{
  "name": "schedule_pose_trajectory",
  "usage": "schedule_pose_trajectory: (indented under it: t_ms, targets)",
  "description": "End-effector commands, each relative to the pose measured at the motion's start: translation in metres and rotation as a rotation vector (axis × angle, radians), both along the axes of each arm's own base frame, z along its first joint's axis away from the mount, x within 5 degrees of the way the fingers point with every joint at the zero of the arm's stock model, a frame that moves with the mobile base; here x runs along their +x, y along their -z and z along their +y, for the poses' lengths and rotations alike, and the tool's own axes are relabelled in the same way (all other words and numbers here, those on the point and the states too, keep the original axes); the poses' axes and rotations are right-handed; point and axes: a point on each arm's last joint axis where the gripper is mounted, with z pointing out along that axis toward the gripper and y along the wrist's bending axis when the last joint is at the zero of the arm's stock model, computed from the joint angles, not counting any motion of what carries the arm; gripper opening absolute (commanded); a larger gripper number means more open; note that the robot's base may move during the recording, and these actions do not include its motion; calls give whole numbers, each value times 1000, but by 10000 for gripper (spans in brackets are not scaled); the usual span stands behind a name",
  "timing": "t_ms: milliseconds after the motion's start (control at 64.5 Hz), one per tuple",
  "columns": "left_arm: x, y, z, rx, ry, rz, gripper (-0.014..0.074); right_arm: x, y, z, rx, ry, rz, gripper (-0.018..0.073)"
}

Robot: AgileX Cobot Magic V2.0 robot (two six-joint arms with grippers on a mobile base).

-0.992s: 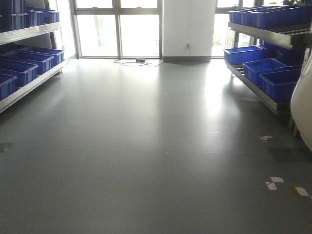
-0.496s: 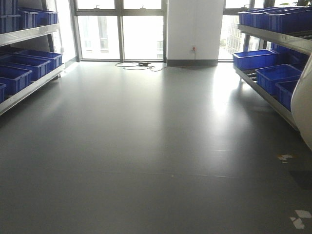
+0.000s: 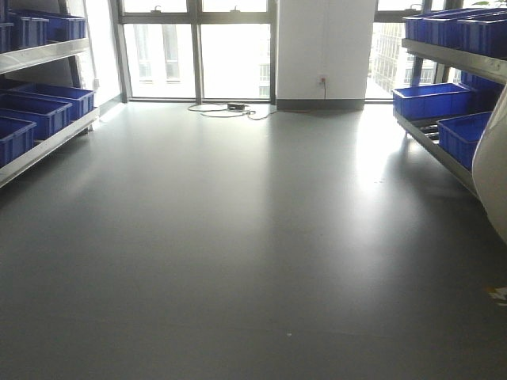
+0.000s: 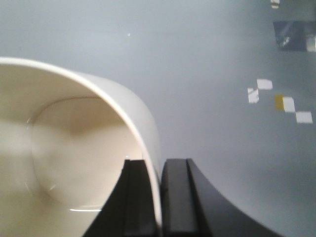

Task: Move white bin to right shelf second layer
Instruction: 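Turn toward the roller shelf rack with blue crates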

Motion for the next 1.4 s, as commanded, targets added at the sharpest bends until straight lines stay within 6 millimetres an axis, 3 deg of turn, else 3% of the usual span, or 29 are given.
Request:
schedule_pose_trajectory:
  t_ms: [0,1380]
  targets:
    - [0,4,0,-17,-1,-59,85,5,-15,0,-2,-4,-110,48]
    - [0,4,0,-17,-1,-59,85,5,-15,0,-2,-4,-110,48]
